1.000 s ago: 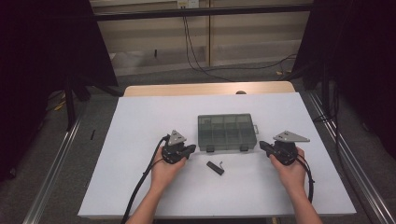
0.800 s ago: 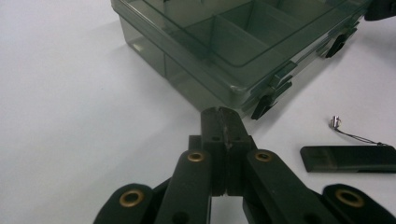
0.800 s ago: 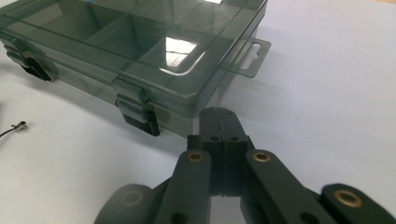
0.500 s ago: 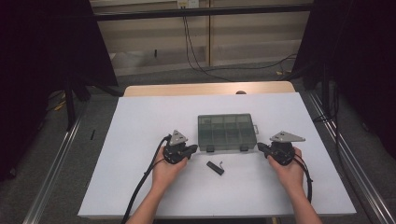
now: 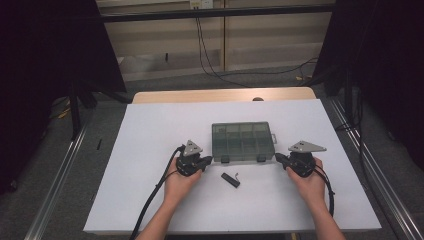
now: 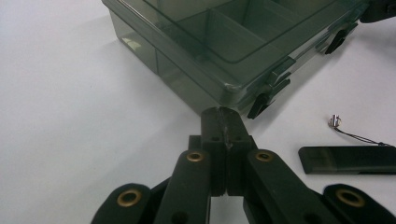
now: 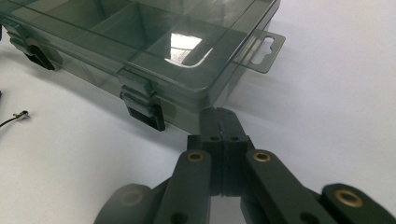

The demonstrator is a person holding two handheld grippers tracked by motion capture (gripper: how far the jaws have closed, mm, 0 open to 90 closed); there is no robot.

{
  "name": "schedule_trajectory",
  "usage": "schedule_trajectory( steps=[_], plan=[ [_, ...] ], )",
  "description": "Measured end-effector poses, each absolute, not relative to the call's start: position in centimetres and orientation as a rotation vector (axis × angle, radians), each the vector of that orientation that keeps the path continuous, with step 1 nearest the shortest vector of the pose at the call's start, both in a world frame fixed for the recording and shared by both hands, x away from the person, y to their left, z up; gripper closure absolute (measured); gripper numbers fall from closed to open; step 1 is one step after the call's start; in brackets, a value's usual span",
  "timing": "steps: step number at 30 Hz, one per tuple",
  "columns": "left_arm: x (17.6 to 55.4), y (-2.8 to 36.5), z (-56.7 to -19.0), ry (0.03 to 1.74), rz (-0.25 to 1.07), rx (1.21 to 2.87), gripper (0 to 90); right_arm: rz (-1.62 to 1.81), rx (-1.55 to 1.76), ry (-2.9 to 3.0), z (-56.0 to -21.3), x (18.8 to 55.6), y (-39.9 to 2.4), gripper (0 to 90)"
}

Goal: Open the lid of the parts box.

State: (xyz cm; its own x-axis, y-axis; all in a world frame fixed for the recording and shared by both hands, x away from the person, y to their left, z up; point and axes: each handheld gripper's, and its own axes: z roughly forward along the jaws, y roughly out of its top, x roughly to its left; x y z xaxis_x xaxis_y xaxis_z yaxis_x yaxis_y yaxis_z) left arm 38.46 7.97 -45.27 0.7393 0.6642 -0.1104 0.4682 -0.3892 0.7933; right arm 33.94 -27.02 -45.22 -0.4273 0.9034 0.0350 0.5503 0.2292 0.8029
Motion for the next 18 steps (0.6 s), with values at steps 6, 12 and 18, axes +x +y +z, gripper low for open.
schedule_trajectory(
  steps=[6,12,18],
  plan=[
    [38.4,7.84,-45.29,0.859,0.28,2.054,89.8,1.078,1.328,2.066,-45.22,33.96,-27.05,90.0],
    [38.43,7.96,-45.18,0.858,0.286,2.059,89.7,1.084,1.326,2.066,-45.24,33.97,-27.09,90.0],
    [38.41,7.93,-45.2,0.857,0.286,2.059,89.5,1.094,1.324,2.068,-45.17,33.94,-27.11,90.0]
  ],
)
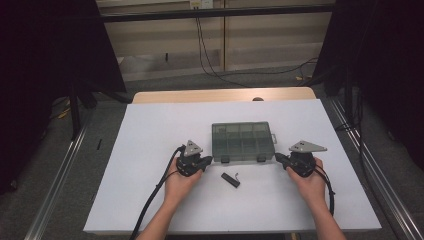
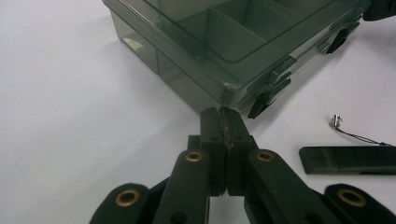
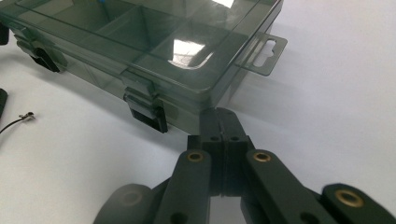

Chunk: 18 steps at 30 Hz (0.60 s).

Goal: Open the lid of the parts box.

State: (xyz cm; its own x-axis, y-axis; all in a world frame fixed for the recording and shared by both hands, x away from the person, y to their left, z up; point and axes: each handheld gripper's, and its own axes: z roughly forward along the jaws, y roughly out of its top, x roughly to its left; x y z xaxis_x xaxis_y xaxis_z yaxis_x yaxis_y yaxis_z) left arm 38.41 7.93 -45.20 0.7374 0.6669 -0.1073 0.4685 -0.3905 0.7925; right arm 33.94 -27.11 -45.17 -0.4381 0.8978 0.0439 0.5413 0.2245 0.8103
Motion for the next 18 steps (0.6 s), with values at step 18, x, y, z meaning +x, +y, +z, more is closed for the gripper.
schedule_trajectory(
  steps=[18],
  plan=[
    [38.29,7.96,-44.98,0.856,0.281,2.064,89.0,1.11,1.326,2.062,-45.05,33.86,-27.09,90.0]
  ],
)
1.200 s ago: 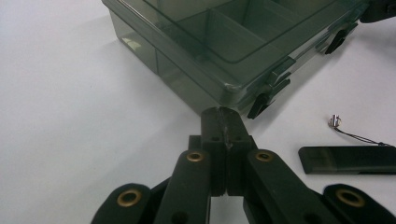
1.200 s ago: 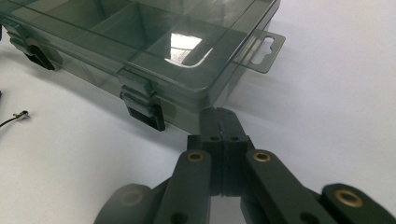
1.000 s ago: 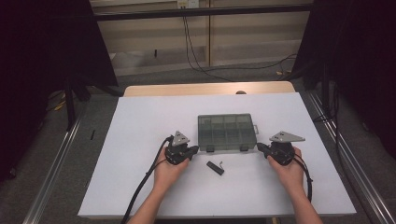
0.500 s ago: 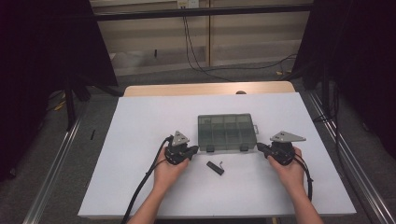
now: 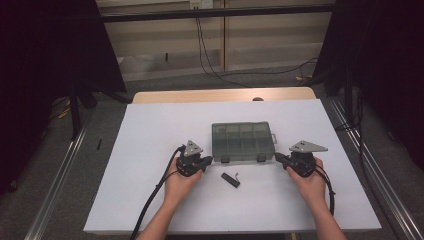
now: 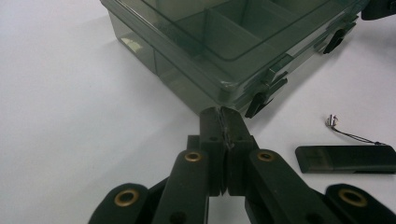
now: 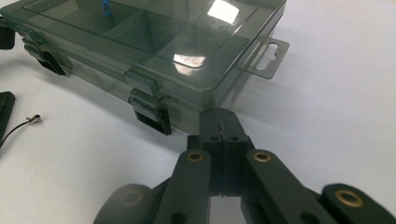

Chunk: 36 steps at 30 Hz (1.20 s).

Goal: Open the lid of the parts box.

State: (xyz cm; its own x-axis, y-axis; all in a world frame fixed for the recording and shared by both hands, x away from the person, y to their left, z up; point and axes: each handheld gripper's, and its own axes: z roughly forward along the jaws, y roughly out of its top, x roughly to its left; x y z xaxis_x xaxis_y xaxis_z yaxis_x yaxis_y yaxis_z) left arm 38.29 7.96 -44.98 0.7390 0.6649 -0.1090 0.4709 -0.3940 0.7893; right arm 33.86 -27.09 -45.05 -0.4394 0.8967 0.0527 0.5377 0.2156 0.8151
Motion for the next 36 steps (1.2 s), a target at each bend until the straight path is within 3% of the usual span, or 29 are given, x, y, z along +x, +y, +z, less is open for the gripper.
schedule_trajectory(
  steps=[36],
  plan=[
    [38.1,7.6,-43.6,0.84,0.282,2.013,88.3,1.197,1.324,2.004,-44.4,33.7,-26.9,90.0]
  ],
)
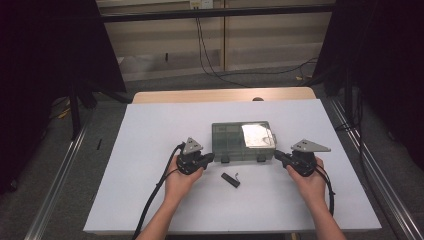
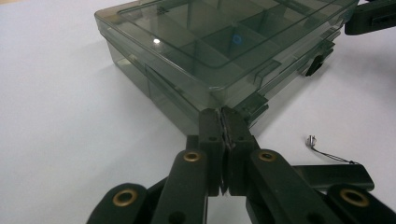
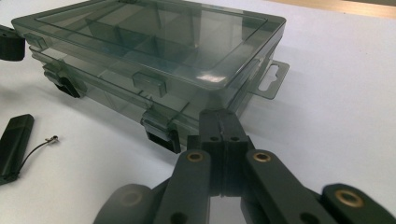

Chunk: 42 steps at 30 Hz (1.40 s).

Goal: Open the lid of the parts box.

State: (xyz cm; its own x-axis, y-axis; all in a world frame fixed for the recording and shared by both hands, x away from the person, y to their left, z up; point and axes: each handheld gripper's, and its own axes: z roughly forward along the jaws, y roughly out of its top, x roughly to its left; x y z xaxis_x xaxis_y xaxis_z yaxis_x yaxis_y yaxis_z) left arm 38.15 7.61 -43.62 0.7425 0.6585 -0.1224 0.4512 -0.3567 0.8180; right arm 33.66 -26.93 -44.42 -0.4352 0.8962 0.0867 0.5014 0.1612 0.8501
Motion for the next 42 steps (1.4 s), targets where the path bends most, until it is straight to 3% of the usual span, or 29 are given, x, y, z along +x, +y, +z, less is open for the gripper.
schedule_trajectory(
  steps=[24,34,42],
  plan=[
    [38.78,6.93,-43.67,0.828,0.352,1.958,88.6,1.252,1.304,1.928,-43.9,33.89,-26.42,90.0],
    [38.94,6.95,-43.77,0.826,0.35,1.951,88.4,1.191,1.28,1.886,-43.96,34.03,-26.39,80.4],
    [38.99,6.97,-43.75,0.831,0.337,1.948,88.3,1.145,1.231,1.858,-43.84,34.39,-26.08,79.9]
  ],
)
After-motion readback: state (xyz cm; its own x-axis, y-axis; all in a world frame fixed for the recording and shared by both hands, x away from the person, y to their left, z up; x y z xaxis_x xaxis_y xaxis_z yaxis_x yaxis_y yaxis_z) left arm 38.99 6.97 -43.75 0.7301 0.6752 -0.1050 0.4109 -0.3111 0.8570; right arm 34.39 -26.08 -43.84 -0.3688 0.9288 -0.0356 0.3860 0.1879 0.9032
